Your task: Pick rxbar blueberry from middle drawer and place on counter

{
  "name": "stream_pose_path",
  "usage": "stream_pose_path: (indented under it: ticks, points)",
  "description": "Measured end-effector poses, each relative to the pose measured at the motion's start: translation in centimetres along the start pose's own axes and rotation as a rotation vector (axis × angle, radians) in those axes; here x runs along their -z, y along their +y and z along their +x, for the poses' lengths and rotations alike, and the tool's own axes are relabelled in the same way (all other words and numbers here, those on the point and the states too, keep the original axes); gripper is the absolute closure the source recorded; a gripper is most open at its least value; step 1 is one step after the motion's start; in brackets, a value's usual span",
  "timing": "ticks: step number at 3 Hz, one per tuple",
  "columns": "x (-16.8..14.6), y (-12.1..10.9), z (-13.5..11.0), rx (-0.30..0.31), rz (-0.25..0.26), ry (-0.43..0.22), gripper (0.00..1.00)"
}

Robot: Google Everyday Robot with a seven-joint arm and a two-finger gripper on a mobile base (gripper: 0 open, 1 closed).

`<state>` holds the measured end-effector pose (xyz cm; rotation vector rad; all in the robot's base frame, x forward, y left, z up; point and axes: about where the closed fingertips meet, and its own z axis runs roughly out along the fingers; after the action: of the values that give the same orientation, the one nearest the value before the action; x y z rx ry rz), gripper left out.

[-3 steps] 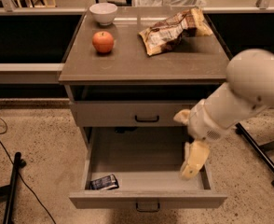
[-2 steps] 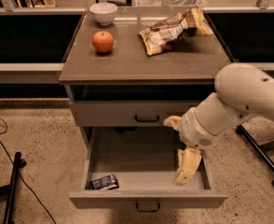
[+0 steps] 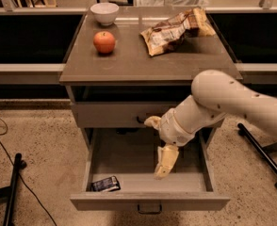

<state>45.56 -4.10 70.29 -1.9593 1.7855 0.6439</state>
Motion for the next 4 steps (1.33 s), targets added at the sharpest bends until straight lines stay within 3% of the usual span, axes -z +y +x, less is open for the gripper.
stream_pose_path:
  ticks: [1, 2, 3, 4]
  points:
    - [-8.9, -3.0, -0.3, 0.048, -0.013, -0.132, 0.00]
    - [-17.7, -5.8, 1.3, 0.090, 0.025, -0.263, 0.00]
    - [-18.3, -5.1, 1.6, 0.073, 0.002, -0.266, 0.00]
    - [-18.9, -7.6, 0.3, 0.085, 0.089, -0.342, 0.00]
